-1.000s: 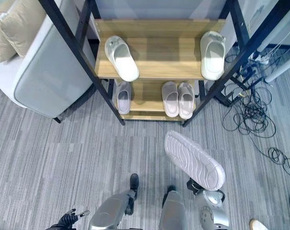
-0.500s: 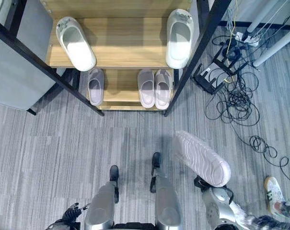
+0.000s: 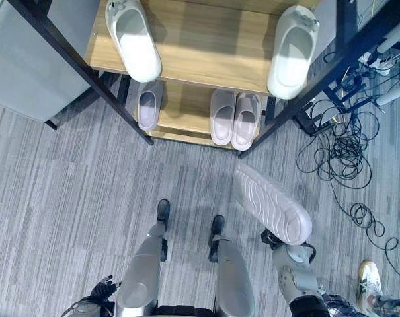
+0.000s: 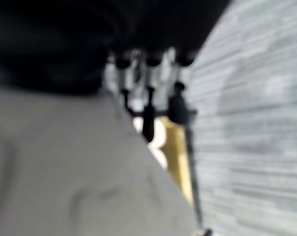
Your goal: Arrange the slippers neatly on the shoe rack.
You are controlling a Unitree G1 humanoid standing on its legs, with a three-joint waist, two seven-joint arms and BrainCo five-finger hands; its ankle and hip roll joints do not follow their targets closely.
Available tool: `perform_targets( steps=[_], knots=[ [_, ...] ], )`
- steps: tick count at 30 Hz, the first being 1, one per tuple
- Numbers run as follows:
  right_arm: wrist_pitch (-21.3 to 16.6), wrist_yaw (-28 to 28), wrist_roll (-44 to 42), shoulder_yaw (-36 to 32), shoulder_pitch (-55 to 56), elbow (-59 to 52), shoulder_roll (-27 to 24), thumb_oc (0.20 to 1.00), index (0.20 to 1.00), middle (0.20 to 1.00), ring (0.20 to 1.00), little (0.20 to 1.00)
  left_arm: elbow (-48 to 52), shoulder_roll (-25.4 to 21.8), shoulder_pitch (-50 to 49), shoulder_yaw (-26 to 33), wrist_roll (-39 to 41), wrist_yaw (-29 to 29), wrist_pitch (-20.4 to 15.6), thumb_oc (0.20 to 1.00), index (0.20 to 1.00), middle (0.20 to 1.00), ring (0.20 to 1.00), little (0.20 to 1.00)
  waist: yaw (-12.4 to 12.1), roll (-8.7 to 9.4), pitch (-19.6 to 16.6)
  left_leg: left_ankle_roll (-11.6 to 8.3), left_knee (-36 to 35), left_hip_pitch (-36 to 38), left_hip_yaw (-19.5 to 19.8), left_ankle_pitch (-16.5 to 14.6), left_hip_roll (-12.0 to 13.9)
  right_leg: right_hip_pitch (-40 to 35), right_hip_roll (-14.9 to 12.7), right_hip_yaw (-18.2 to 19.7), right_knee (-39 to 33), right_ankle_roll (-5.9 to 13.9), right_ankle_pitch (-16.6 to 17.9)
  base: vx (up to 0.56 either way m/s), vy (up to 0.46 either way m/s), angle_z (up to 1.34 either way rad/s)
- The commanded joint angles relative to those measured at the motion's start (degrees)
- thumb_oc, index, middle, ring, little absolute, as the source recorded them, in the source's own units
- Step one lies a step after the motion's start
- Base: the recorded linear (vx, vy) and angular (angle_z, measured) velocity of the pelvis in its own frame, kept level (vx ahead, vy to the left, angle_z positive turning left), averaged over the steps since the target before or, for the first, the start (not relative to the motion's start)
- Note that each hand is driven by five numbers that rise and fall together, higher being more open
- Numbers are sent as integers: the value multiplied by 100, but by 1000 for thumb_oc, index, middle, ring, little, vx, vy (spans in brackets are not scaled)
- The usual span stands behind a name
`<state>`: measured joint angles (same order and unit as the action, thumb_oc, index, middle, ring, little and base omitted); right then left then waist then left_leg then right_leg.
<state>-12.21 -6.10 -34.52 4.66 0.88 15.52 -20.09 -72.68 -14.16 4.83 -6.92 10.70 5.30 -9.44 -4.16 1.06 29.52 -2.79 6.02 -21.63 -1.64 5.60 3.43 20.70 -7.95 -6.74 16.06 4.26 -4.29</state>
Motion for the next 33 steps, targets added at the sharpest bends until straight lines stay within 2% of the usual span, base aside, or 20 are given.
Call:
perform_targets(
  steps=[1, 2, 5, 7, 9, 10, 11, 12, 15, 18, 19, 23, 24, 25, 26, 29, 31, 32, 33],
  knots=[
    [-245, -85, 73, -49, 14, -506, 41, 200, 200, 200, 200, 200, 337, -285, -112, -6, 163, 152, -54, 1000, 1000, 1000, 1000, 1000, -53, 90, 28, -21, 438, -406, 327, -392, 13, -753, -499, -29, -218, 518, 140, 69, 134, 13],
    [-244, -85, 73, -51, 9, -505, 41, 200, 200, 200, 200, 200, 337, -284, -106, -6, 163, 152, -54, 1000, 1000, 1000, 1000, 1000, -50, 85, 28, -21, 430, -415, 332, -377, 14, -747, -495, -34, -225, 518, 152, 67, 144, 20],
    [-281, -154, 50, -62, -17, -367, 112, 200, 200, 200, 200, 200, 374, -320, -139, -70, 161, 188, -68, 1000, 1000, 1000, 1000, 1000, -13, 74, 28, 97, 620, -533, 321, -564, -93, -439, -642, -132, 371, 538, 397, 57, 114, 24],
    [-297, -257, 210, -69, -49, -350, 77, 200, 200, 200, 200, 200, 400, -343, -169, -125, 135, 181, -53, 1000, 1000, 1000, 1000, 1000, -43, 43, 28, 110, 737, -598, 306, -694, -108, -327, -712, -268, 470, 541, 429, 79, 72, 23],
    [-318, -456, 486, -49, -292, -165, -47, 200, 200, 200, 200, 200, 475, -331, -168, -216, 177, 211, -89, 1000, 1000, 1000, 1000, 1000, -59, 23, 28, 93, 804, -745, 305, -740, -120, -53, -749, -446, 212, 501, 450, 74, 8, 0],
    [-330, -637, 622, 51, -659, 184, -149, 200, 200, 200, 200, 200, 554, -344, -94, -328, 278, 217, -133, 1000, 1000, 1000, 1000, 1000, -24, 40, 28, 83, 877, -868, 292, -820, -150, 225, -703, -525, -214, 499, 508, 99, -101, -12],
    [-318, -723, 674, 24, -736, 207, -213, 200, 200, 200, 200, 200, 628, -338, -95, -407, 240, 179, -102, 1000, 1000, 1000, 1000, 1000, -36, 41, 28, 83, 1135, -1053, 367, -879, -228, 194, -689, -408, -533, 544, 480, 73, -102, -12],
    [-318, -723, 674, 24, -737, 208, -213, 200, 200, 200, 200, 200, 629, -338, -95, -407, 240, 180, -101, 1000, 1000, 1000, 1000, 1000, -34, 34, 28, 83, 1151, -1062, 373, -887, -224, 191, -684, -414, -536, 543, 481, 7, -65, -4],
    [-382, -864, 851, -15, -979, 217, -307, 200, 200, 200, 200, 200, 832, -283, 23, -449, 379, 236, -201, 1000, 1000, 1000, 1000, 1000, 22, -31, 28, 98, 1299, -1423, 454, -922, -302, 628, -516, -71, -409, 546, 524, -26, -14, 28],
    [-438, -993, 965, -22, -1174, 205, -316, 200, 200, 200, 200, 200, 1064, -265, 41, -568, 414, 294, -277, 1000, 1000, 1000, 1000, 1000, -7, -60, 28, 86, 1399, -1714, 486, -902, -277, 870, -513, -152, -299, 507, 528, -1, -71, 4],
    [-535, -1152, 999, -59, -1349, 178, -423, 200, 200, 200, 200, 200, 1515, -298, 16, -757, 441, 340, -354, 1000, 1000, 1000, 1000, 1000, -62, -113, 28, 37, 1556, -1923, 570, -1065, -240, 1105, -459, -199, 30, 509, 238, 52, -110, 12],
    [-464, -1589, 1709, -25, -2011, 155, -775, 200, 200, 200, 200, 200, 2043, -423, 161, -642, 930, 520, -518, 1000, 1000, 1000, 1000, 1000, -169, -213, 28, 58, 2173, -2782, 747, -1233, -295, 1919, -467, -209, 832, 459, -124, 0, -59, 34],
    [-294, -1888, 2301, 55, -2516, 238, -1061, 200, 200, 200, 200, 200, 2171, -450, 239, -635, 1088, 610, -567, 1000, 1000, 1000, 1000, 1000, -216, -257, 28, 99, 2541, -3244, 786, -1328, -332, 2375, -489, -180, 1277, 416, -278, -20, 11, 22],
    [-218, -2001, 2565, 103, -2751, 273, -1209, 200, 200, 200, 200, 200, 2213, -456, 283, -639, 1161, 617, -582, 1000, 1000, 1000, 1000, 1000, -239, -276, 28, 119, 2679, -3407, 813, -1380, -346, 2561, -501, -176, 1443, 405, -342, -18, 15, 19],
    [-218, -2008, 2570, 112, -2773, 283, -1212, 200, 200, 200, 200, 200, 2212, -452, 295, -632, 1163, 616, -582, 1000, 1000, 1000, 1000, 1000, -234, -278, 28, 119, 2704, -3434, 813, -1390, -347, 2588, -502, -173, 1468, 405, -353, -5, 24, 20],
    [126, -2432, 3189, 366, -3972, 851, -1719, 200, 200, 200, 200, 200, 2257, -487, 409, -793, 1254, 666, -628, 1000, 1000, 1000, 1000, 1000, -344, -392, 28, 185, 3255, -4170, 838, -1526, -425, 3362, -555, -103, 2176, 337, -601, 7, 32, 13],
    [241, -2573, 3222, 490, -4537, 1201, -1876, 200, 200, 200, 200, 200, 2303, -522, 435, -890, 1279, 681, -627, 1000, 1000, 1000, 1000, 1000, -404, -454, 28, 217, 3490, -4473, 861, -1591, -465, 3678, -609, -84, 2474, 308, -703, 34, 49, 10],
    [364, -2724, 3227, 807, -5443, 1797, -2179, 200, 200, 200, 200, 200, 2402, -570, 429, -1064, 1364, 661, -650, 1000, 1000, 1000, 1000, 1000, -467, -538, 28, 237, 3774, -4885, 870, -1669, -516, 4120, -688, -14, 2835, 270, -841, 55, 56, 16],
    [377, -2778, 3176, 864, -5676, 1971, -2242, 200, 200, 200, 200, 200, 2391, -590, 433, -1114, 1359, 653, -654, 1000, 1000, 1000, 1000, 1000, -495, -550, 28, 246, 3839, -4985, 873, -1688, -530, 4217, -721, -1, 2922, 255, -879, 65, 66, 14]
  ],
)
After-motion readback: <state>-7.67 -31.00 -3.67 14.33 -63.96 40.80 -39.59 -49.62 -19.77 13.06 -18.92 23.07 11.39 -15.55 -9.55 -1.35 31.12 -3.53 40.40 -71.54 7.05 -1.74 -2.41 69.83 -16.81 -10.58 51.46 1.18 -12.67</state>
